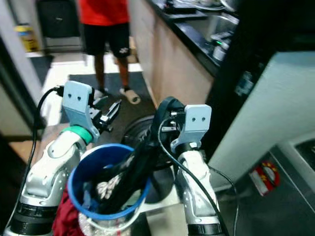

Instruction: Clothes washing

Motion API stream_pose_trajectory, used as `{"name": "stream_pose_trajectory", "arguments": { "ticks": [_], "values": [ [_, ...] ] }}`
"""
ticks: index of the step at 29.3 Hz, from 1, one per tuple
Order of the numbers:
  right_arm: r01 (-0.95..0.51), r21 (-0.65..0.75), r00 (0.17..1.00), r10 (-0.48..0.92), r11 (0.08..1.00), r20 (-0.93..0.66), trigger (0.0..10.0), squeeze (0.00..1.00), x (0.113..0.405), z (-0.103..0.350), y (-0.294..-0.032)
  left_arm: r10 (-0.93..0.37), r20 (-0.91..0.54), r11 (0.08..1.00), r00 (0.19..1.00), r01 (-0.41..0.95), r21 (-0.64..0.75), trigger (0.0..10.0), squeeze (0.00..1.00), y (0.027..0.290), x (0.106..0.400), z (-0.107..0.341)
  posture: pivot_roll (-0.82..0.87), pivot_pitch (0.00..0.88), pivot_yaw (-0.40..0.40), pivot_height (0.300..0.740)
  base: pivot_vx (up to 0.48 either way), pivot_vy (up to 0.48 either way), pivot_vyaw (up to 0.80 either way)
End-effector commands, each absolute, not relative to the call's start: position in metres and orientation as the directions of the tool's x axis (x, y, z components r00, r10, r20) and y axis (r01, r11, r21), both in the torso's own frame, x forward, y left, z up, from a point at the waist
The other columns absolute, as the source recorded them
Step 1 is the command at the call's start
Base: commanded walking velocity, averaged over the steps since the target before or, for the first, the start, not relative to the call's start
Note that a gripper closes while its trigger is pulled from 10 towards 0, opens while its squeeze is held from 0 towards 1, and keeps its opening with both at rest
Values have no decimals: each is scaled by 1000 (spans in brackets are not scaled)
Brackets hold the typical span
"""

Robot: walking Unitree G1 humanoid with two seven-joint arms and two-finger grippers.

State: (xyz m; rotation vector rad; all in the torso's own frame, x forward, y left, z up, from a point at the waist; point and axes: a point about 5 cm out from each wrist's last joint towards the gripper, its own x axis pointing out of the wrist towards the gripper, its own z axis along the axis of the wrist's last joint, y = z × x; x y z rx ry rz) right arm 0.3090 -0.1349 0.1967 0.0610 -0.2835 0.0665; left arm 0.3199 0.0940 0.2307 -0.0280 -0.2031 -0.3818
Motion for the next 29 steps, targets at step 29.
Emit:
{"name": "stream_pose_trajectory", "arguments": {
  "ticks": [29],
  "values": [
    [-76,71,957,53,995,286,10000,0,310,196,-133,-374,167,926,912,378,11,10000,0,95,321,224,26,0,57,740,0,0,-800]
  ]
}}
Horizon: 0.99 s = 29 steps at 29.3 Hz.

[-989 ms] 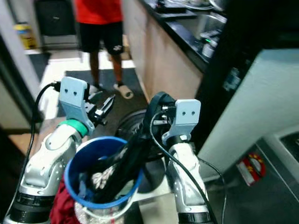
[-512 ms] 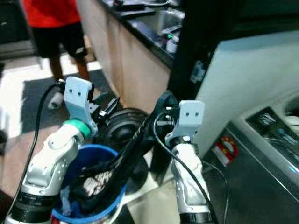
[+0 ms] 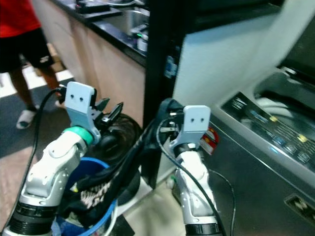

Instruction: Clothes washing

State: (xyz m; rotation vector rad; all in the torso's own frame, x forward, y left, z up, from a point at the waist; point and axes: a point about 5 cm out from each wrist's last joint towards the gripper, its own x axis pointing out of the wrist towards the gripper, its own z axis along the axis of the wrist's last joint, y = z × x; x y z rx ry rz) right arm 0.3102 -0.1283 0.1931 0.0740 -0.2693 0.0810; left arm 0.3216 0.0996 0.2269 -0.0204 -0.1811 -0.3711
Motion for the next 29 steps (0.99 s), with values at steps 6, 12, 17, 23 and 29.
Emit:
{"name": "stream_pose_trajectory", "arguments": {
  "ticks": [6,12,17,23,29],
  "values": [
    [-76,69,956,53,995,287,10000,0,310,196,-133,-376,166,925,911,380,12,10000,0,95,321,223,23,0,58,740,0,0,-800],
    [-75,68,956,52,995,289,10000,0,310,196,-132,-382,165,923,909,385,14,10000,0,94,322,223,22,0,61,740,0,0,-800],
    [-77,68,955,53,995,292,10000,0,309,197,-132,-384,165,922,908,387,16,10000,0,94,322,223,24,0,62,740,0,0,-800],
    [-78,70,954,54,994,294,10000,0,310,197,-131,-383,165,922,909,386,16,10000,0,94,322,223,25,0,61,740,0,0,-800],
    [-77,74,954,52,994,296,10000,0,310,198,-131,-379,165,924,910,382,15,10000,0,95,322,224,27,0,60,740,0,0,-800]
  ]
}}
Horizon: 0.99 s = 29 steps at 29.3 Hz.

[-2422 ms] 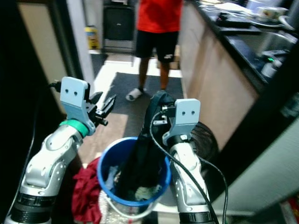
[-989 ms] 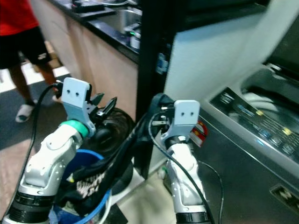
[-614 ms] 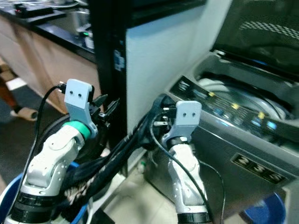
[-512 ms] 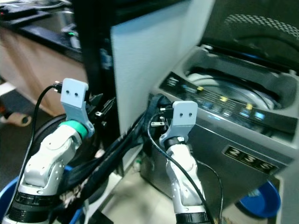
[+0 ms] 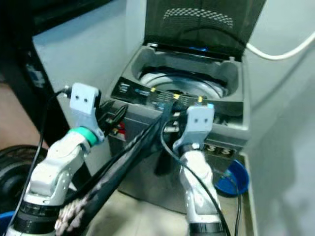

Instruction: Clothes washing

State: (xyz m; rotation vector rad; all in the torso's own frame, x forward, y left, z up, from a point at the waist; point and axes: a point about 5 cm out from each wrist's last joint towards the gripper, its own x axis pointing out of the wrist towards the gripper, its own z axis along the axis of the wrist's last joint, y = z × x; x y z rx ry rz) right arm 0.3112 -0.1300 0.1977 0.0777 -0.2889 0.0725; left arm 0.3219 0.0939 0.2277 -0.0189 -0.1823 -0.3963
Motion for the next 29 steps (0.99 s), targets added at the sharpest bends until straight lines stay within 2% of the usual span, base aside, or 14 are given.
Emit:
{"name": "stream_pose_trajectory", "arguments": {
  "ticks": [1,21,24,29],
  "values": [
    [-77,74,954,52,994,296,10000,0,310,198,-131,-379,165,924,910,382,15,10000,0,95,322,224,27,0,60,740,0,0,-800],
    [-58,102,943,22,993,331,10000,0,310,205,-134,-367,200,929,908,371,20,10000,0,95,322,229,27,0,65,740,0,0,-800],
    [-95,104,928,50,990,370,10000,0,309,211,-130,-313,265,949,912,309,57,10000,0,99,325,238,28,0,63,740,320,0,0],
    [-104,104,925,58,989,375,10000,0,309,212,-128,-298,275,954,914,293,60,10000,0,100,326,241,29,0,62,740,480,0,0]
  ]
}}
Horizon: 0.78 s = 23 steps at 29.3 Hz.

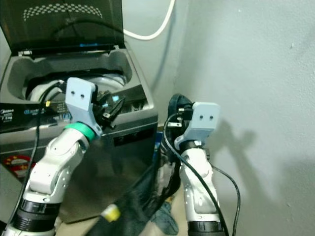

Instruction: Clothes washing

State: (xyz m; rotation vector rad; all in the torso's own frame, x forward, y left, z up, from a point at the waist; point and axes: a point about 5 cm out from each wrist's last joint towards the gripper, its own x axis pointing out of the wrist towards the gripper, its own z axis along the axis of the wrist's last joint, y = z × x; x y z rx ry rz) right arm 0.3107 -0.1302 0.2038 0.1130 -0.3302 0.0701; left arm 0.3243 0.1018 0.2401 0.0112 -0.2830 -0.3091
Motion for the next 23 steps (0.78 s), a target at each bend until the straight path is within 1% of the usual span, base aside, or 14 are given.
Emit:
{"name": "stream_pose_trajectory", "arguments": {
  "ticks": [1,4,12,23],
  "values": [
    [-104,104,925,58,989,375,10000,0,309,212,-128,-298,275,954,914,293,60,10000,0,100,326,241,29,0,62,740,480,0,0],
    [-105,103,926,60,989,373,10000,0,309,212,-128,-301,274,954,914,295,64,10000,0,99,326,240,29,0,61,740,480,0,0],
    [-109,100,927,64,989,370,10000,0,309,211,-127,-306,273,952,912,298,72,10000,0,98,325,240,28,0,60,740,324,0,0],
    [-110,98,926,66,989,371,10000,0,310,211,-128,-316,277,949,908,308,72,10000,0,94,324,239,26,0,61,740,0,0,0]
  ]
}}
